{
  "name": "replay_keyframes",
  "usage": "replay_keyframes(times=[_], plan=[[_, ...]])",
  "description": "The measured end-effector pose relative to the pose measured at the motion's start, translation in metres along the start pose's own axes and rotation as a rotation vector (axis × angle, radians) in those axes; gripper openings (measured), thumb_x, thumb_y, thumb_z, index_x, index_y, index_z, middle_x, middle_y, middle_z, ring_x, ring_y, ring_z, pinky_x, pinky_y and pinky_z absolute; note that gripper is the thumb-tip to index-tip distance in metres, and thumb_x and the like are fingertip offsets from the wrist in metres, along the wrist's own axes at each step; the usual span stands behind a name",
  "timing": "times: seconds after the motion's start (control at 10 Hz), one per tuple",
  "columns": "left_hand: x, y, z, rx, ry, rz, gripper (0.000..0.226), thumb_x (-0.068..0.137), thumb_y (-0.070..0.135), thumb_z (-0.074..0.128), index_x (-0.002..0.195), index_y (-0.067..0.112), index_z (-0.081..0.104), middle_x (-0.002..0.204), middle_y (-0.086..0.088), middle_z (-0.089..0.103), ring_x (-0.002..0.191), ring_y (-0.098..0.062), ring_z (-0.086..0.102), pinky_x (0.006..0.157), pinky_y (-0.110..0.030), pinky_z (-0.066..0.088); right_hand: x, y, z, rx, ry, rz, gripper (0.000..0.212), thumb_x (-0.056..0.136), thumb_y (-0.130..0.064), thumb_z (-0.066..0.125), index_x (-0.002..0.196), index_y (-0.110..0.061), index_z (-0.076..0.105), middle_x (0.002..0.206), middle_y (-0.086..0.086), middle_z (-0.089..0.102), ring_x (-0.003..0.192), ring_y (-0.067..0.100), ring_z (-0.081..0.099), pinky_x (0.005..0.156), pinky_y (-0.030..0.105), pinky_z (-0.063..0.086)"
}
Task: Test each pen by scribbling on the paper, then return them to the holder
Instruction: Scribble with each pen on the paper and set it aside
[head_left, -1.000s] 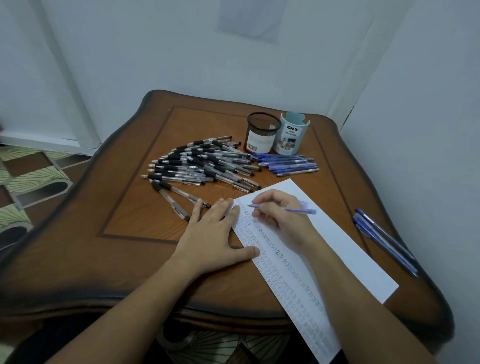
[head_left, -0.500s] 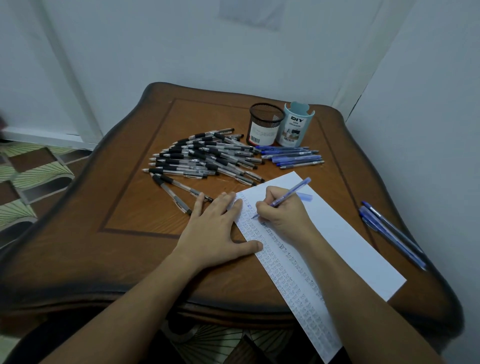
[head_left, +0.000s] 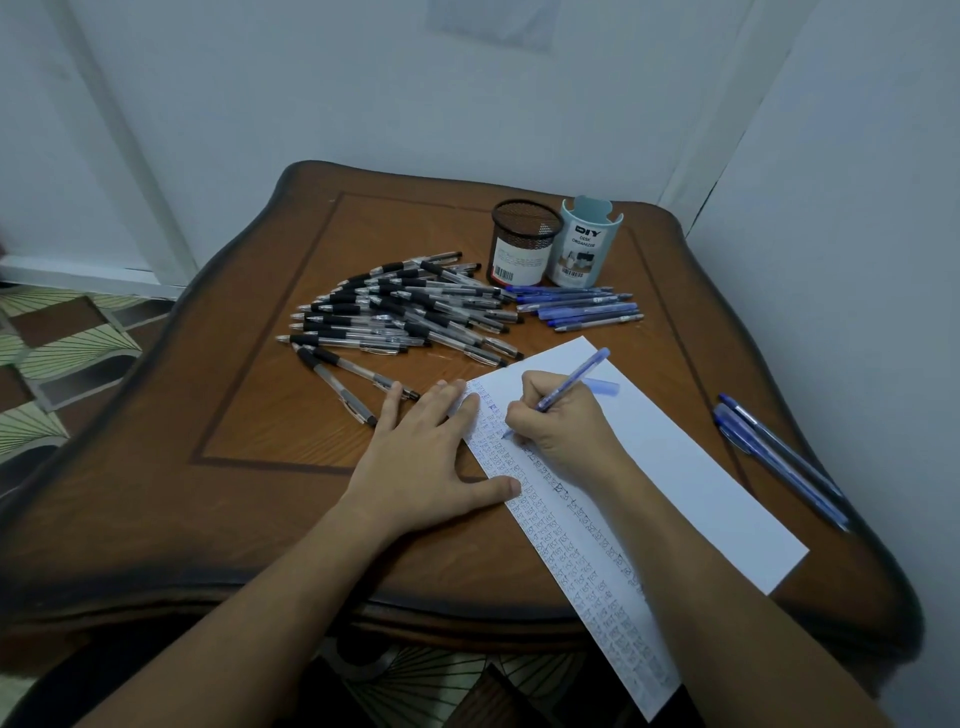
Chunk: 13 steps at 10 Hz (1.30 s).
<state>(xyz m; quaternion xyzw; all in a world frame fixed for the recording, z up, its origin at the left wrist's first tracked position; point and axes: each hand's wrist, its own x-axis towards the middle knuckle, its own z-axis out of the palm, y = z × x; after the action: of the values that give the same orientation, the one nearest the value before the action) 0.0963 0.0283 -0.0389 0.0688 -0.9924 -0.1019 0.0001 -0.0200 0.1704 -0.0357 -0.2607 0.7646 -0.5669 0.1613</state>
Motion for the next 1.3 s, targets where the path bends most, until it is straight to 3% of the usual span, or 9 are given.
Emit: replay_keyframes(times=[0.8,1.0,1.1,1.2,1.3], plan=[[-0.0010,0.0012,-0.0012,-0.009,-0.002,-0.001,0.119,0.059,0.096,0.007,0.157,0.028,0.012,0.165,0.006,0.003,0.150,-0.009,-0.004,0.118,-0.047,-0.016,-0.0016,-0.0009,-0.0012,-0.054,0.041,-0.006,0.030,0.075,-0.011,0.063,0.057,-0.020,0.042,0.049,-0.004,0.046,0.057,0.017,0.053,0.063,0.040,0.045],[-0.0012,0.0015,-0.0020,-0.002,-0.005,-0.004,0.119,0.058,0.095,0.006,0.157,0.028,0.012,0.165,0.006,0.002,0.150,-0.009,-0.004,0.119,-0.047,-0.015,-0.0031,-0.0043,-0.0016,-0.082,0.012,0.006,0.025,0.071,-0.017,0.062,0.058,-0.016,0.040,0.051,-0.002,0.045,0.061,0.023,0.054,0.062,0.052,0.051],[-0.0012,0.0013,-0.0027,0.002,-0.015,-0.001,0.120,0.057,0.096,0.004,0.156,0.028,0.011,0.165,0.006,0.002,0.150,-0.010,-0.004,0.119,-0.048,-0.014,-0.0034,-0.0058,-0.0030,-0.045,0.042,0.004,0.035,0.077,-0.006,0.063,0.055,-0.020,0.040,0.049,-0.007,0.042,0.056,0.014,0.050,0.061,0.041,0.045],[-0.0002,0.0010,-0.0022,0.003,-0.015,0.001,0.121,0.057,0.096,0.003,0.156,0.028,0.011,0.165,0.006,0.002,0.150,-0.010,-0.004,0.119,-0.048,-0.014,-0.0035,-0.0066,-0.0029,-0.056,0.068,-0.001,0.037,0.080,0.000,0.062,0.057,-0.019,0.040,0.049,-0.006,0.041,0.055,0.014,0.047,0.060,0.040,0.042],[-0.0005,0.0013,-0.0022,0.007,-0.013,-0.001,0.121,0.057,0.096,0.003,0.157,0.028,0.011,0.165,0.006,0.002,0.150,-0.009,-0.004,0.119,-0.048,-0.015,-0.0041,-0.0071,-0.0020,-0.072,0.041,0.009,0.033,0.076,-0.009,0.064,0.055,-0.023,0.043,0.050,-0.002,0.046,0.059,0.022,0.053,0.060,0.050,0.050]])
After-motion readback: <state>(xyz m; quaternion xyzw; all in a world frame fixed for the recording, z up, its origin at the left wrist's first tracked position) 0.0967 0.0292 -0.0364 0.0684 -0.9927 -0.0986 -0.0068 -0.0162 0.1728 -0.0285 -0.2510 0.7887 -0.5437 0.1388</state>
